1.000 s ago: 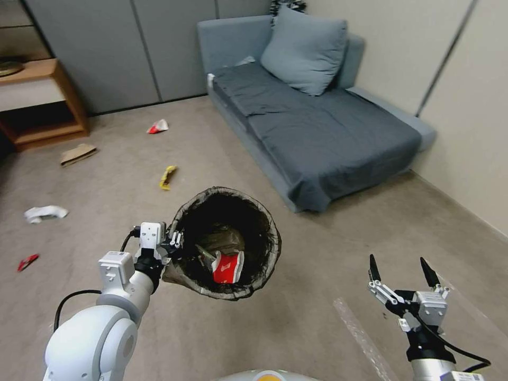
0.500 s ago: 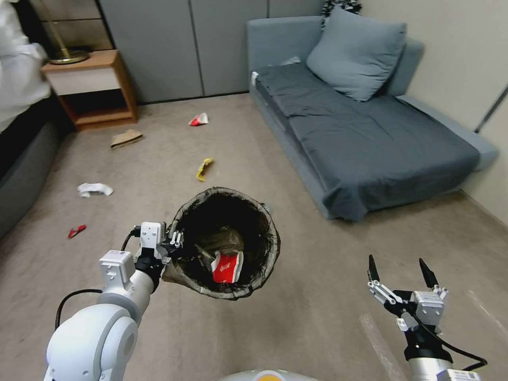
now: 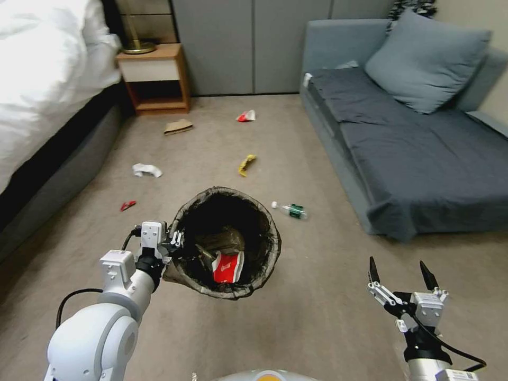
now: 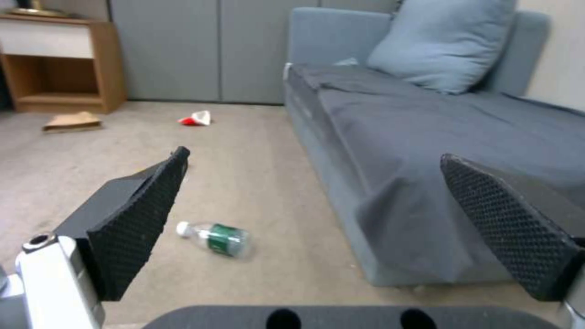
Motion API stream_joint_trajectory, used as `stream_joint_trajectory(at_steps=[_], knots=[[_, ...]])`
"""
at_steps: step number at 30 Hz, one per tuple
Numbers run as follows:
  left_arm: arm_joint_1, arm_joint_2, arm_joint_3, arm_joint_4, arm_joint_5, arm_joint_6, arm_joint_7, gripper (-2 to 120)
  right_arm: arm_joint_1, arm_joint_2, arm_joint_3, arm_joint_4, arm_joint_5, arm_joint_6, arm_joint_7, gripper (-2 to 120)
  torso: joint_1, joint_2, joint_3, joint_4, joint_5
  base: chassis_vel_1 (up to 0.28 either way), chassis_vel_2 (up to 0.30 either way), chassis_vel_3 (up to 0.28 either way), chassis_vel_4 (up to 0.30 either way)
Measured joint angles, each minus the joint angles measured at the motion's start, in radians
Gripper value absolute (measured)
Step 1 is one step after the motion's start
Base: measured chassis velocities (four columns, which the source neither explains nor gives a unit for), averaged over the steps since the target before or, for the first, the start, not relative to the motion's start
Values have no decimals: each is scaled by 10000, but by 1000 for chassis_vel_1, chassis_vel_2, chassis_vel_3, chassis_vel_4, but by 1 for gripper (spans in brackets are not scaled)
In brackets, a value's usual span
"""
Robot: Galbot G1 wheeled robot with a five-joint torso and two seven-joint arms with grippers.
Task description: Pick up the trash bin, then pick up the garbage from the floor and place it into the trash bin.
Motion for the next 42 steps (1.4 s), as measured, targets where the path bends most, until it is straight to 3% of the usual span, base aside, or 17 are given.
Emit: stream_joint_trajectory(at_steps=[21, 42], knots=[[-7, -33, 78, 81, 73, -177, -47, 3, -6, 0, -42, -104, -191, -176, 229, 100, -1, 0, -1, 1, 1, 28, 43, 43, 25], [-90, -49, 140, 74, 135, -58, -25, 3, 130, -111, -214, -261, -220, -294, 319, 100, 0, 0, 0, 2, -1, -200, 203, 206, -200]])
